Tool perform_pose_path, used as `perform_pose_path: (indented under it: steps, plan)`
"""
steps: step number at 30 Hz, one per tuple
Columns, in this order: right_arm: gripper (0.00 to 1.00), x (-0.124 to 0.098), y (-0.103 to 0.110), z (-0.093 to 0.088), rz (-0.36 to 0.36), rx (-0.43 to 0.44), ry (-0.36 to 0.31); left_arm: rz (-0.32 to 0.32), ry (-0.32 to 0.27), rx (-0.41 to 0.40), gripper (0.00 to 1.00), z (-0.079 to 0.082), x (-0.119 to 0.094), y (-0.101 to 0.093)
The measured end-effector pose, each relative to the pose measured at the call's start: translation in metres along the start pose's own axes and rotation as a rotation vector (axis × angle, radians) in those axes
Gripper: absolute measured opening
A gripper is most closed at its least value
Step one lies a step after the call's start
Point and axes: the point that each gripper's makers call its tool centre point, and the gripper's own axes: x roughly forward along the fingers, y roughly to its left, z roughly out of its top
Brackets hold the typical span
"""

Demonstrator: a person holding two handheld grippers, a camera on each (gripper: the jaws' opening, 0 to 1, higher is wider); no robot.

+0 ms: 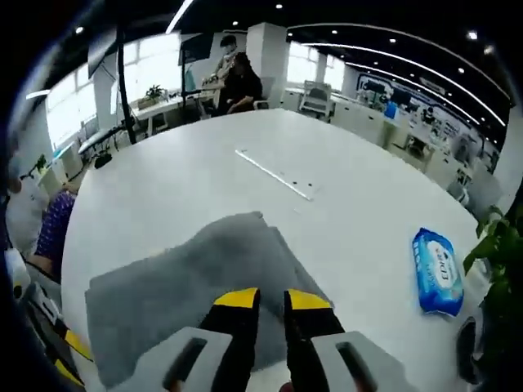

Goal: Open the folded towel by lifting each exposed corner and separating the folded layers until the towel lies flat within the target outline without major curled edges

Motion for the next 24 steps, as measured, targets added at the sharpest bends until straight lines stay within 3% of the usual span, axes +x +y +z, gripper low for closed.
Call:
perform_pose_path:
  steps: [5,8,12,17,24]
  plan:
    - [0.18,-0.034,0.027,0.024,0.012,0.071,-0.142,0.035,-0.029,0.010,0.32,0.007,-0.004,0.007]
    - [0.22,-0.052,0.044,0.026,0.019,0.085,-0.182,0.061,-0.042,0.021,0.32,0.010,-0.006,0.012]
    - [0.22,-0.073,0.067,0.019,0.012,0.101,-0.224,0.120,-0.059,0.049,0.32,0.014,-0.013,0.024]
    - [0.24,-0.088,0.094,0.003,-0.014,0.124,-0.268,0.191,-0.120,-0.032,0.32,0.022,-0.026,0.044]
    - [0.29,-0.104,0.119,-0.017,-0.026,0.192,-0.316,0.263,-0.100,-0.018,0.32,0.018,-0.031,0.058]
